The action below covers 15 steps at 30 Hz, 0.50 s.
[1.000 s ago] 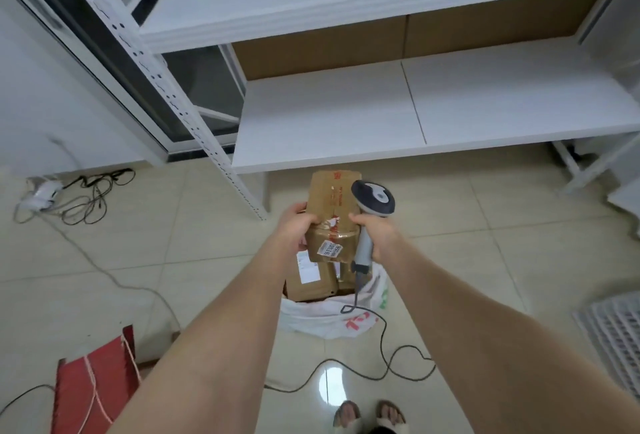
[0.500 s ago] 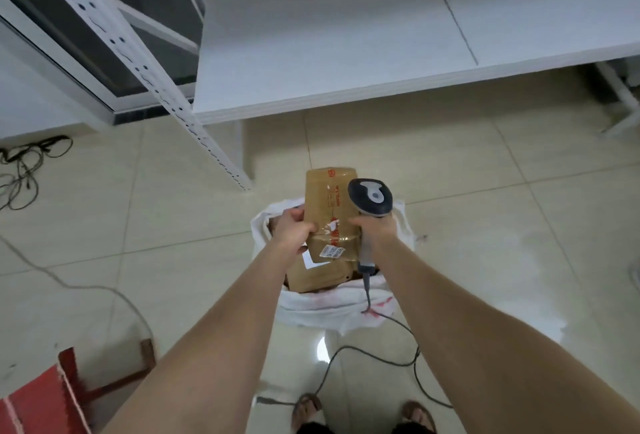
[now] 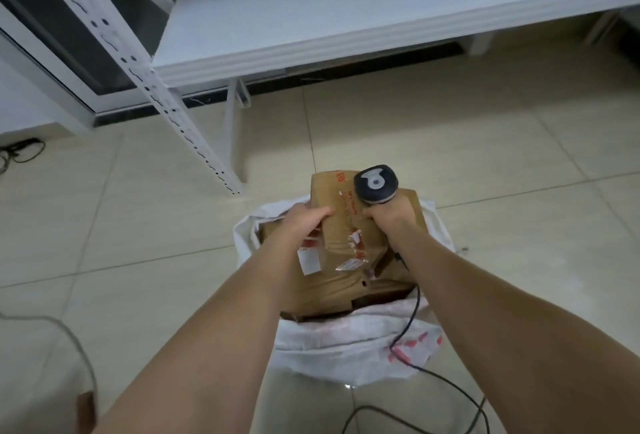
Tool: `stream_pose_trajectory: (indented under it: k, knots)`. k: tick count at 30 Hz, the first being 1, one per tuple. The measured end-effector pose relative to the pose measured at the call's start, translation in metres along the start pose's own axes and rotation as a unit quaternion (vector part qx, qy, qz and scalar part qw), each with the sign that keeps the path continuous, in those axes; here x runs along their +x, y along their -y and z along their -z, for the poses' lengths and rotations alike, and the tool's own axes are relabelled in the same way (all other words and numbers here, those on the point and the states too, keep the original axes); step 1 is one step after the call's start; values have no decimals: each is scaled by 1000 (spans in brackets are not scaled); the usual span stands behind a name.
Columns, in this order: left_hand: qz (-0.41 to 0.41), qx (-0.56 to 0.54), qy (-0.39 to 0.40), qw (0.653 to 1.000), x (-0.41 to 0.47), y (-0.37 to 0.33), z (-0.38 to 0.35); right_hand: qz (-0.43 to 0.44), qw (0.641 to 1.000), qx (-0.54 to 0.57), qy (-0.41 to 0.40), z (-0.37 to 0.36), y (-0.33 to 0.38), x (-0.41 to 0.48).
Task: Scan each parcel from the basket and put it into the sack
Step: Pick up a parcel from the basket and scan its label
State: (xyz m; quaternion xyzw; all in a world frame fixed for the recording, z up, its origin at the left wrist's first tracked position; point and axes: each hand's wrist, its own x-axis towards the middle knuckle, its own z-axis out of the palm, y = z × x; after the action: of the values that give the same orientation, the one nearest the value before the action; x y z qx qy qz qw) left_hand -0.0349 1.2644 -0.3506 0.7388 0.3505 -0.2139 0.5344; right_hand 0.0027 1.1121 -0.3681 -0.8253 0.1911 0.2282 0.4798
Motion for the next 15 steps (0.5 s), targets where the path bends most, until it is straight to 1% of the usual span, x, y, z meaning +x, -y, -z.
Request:
stream_pose_trajectory:
  k: [6,9,11,13,15]
  knots:
    - [-4,-31,39,999,33,16,4,35,999,-30,1,-16,2,24]
    - [1,-41,64,997,40,29,5,55,997,-60,-16,-24,-4,27]
    - [-3,-51,66,996,42,33,7,72,994,-73,-23,-25,-2,28]
    - [-6,-66,60,996,40,33,10,88,994,-58,-27,-25,3,26]
    - [-9,-82,56,995,33,34,12,110,991,-58,-49,-25,7,20]
